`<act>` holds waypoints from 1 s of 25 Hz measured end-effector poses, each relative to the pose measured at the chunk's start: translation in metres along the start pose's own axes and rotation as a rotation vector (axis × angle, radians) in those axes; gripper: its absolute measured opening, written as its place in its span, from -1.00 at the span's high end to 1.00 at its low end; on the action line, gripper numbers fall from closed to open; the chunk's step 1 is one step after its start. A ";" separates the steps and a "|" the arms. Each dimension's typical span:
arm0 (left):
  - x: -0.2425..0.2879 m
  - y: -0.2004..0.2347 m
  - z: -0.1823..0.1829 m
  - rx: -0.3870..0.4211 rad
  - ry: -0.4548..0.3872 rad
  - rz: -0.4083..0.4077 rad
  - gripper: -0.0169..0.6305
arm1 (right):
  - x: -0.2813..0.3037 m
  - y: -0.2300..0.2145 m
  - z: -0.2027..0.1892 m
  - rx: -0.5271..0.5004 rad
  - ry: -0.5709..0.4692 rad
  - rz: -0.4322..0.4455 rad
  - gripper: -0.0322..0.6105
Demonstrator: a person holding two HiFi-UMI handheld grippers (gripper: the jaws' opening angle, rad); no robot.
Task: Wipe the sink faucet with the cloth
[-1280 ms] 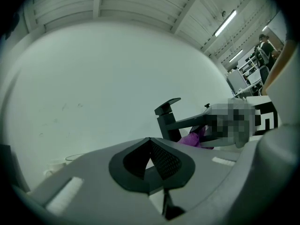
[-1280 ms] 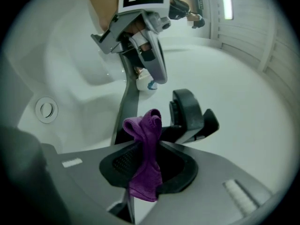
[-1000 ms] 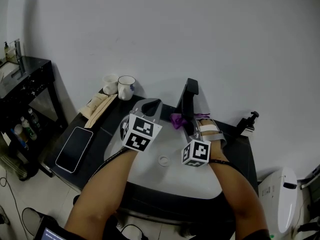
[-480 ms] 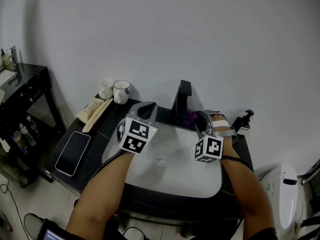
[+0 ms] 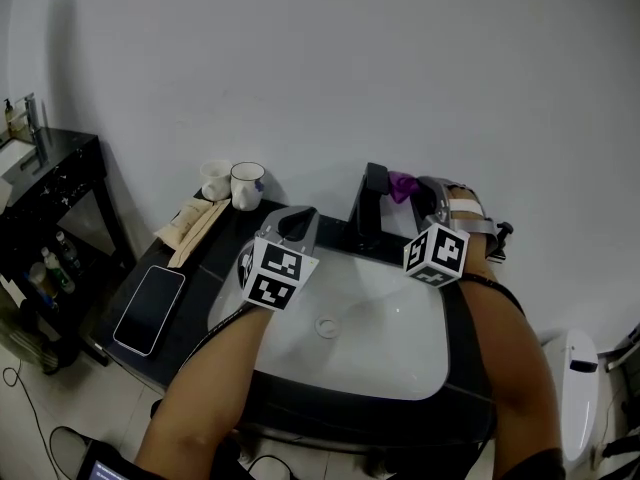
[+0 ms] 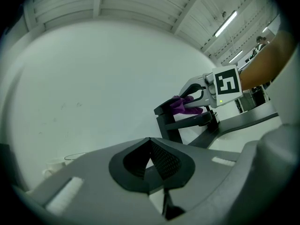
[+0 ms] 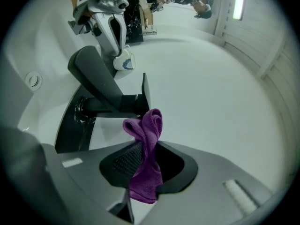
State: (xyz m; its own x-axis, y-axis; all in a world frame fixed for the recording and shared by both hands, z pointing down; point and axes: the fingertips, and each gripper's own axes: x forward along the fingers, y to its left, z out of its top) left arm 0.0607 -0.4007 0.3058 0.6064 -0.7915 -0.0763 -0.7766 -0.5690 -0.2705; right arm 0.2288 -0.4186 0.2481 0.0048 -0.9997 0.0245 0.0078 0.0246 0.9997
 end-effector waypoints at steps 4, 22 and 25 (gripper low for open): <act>0.000 0.001 0.001 -0.007 -0.004 0.001 0.90 | 0.003 0.027 0.010 -0.050 -0.009 0.043 0.60; 0.000 0.002 0.001 -0.008 -0.006 0.003 0.90 | -0.007 0.127 0.033 -0.280 -0.083 0.184 0.60; -0.001 0.004 0.002 -0.011 -0.008 0.012 0.90 | -0.009 0.139 0.034 -0.335 -0.101 0.211 0.60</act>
State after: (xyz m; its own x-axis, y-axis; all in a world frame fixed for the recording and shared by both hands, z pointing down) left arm 0.0571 -0.4020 0.3029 0.5987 -0.7963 -0.0869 -0.7853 -0.5621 -0.2594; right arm 0.1962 -0.4059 0.3872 -0.0566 -0.9675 0.2465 0.3427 0.2131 0.9150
